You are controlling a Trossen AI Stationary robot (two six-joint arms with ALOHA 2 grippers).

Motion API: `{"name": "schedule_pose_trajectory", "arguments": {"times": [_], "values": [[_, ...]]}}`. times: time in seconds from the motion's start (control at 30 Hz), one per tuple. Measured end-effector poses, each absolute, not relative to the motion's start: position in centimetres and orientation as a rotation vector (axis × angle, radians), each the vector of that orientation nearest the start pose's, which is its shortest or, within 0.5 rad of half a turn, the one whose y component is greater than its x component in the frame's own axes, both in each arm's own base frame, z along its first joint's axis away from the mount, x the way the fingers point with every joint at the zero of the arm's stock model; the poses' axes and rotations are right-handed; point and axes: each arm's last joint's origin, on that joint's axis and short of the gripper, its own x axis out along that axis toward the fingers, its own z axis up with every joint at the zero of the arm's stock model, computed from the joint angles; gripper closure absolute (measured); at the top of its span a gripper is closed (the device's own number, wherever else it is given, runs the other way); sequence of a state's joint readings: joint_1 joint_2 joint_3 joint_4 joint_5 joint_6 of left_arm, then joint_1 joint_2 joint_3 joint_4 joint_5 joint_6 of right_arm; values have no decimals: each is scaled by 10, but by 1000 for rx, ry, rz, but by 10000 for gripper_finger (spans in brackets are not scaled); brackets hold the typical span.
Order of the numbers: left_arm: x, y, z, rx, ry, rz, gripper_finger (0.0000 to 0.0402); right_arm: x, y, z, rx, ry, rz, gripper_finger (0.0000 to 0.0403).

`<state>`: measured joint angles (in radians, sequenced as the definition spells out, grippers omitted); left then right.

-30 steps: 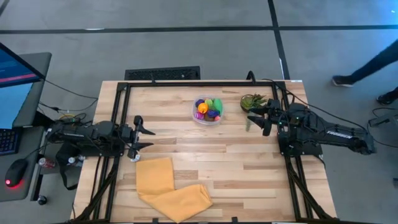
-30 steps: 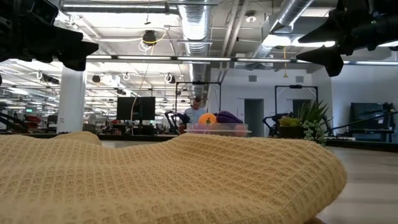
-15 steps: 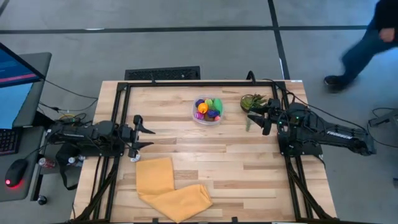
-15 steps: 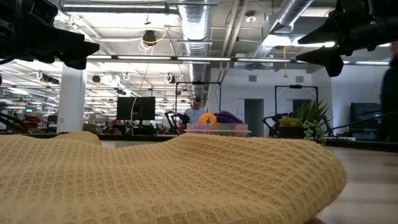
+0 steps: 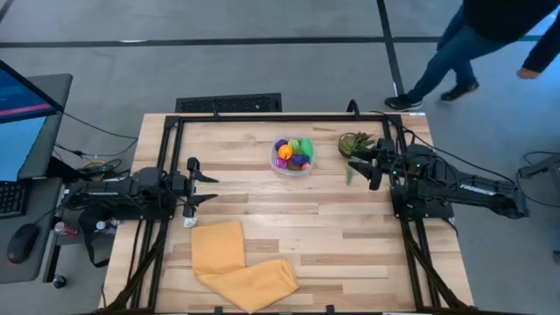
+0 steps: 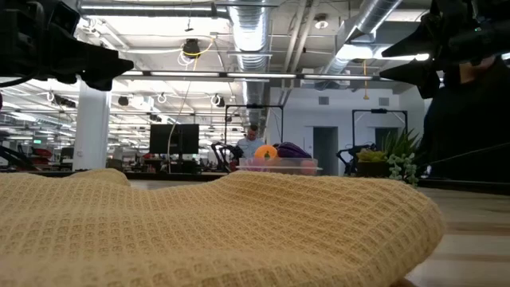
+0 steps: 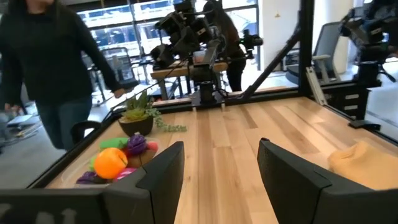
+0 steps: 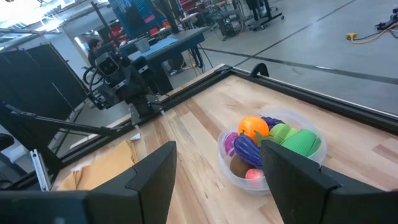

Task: Pick and placing Produce into tupperware
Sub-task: Return to Home Position

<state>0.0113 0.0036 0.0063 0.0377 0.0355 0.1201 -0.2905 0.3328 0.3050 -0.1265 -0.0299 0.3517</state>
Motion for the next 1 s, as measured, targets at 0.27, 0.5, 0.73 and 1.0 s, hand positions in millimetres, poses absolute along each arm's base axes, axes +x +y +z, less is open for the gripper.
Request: {"name": "schedule_pose_trajectory", "arguments": {"times": [0.27, 0.5, 0.73, 1.0], "values": [[100, 1, 165, 93, 6, 20, 207, 108, -31, 228, 381, 105, -283, 147], [106, 2, 156, 22, 112, 20, 207, 108, -31, 228, 381, 108, -283, 147], [106, -1, 160, 44, 72, -60, 207, 108, -31, 227, 382, 114, -285, 147], [100, 1, 165, 93, 4, 7, 207, 108, -31, 227, 390, 115, -286, 147]]}}
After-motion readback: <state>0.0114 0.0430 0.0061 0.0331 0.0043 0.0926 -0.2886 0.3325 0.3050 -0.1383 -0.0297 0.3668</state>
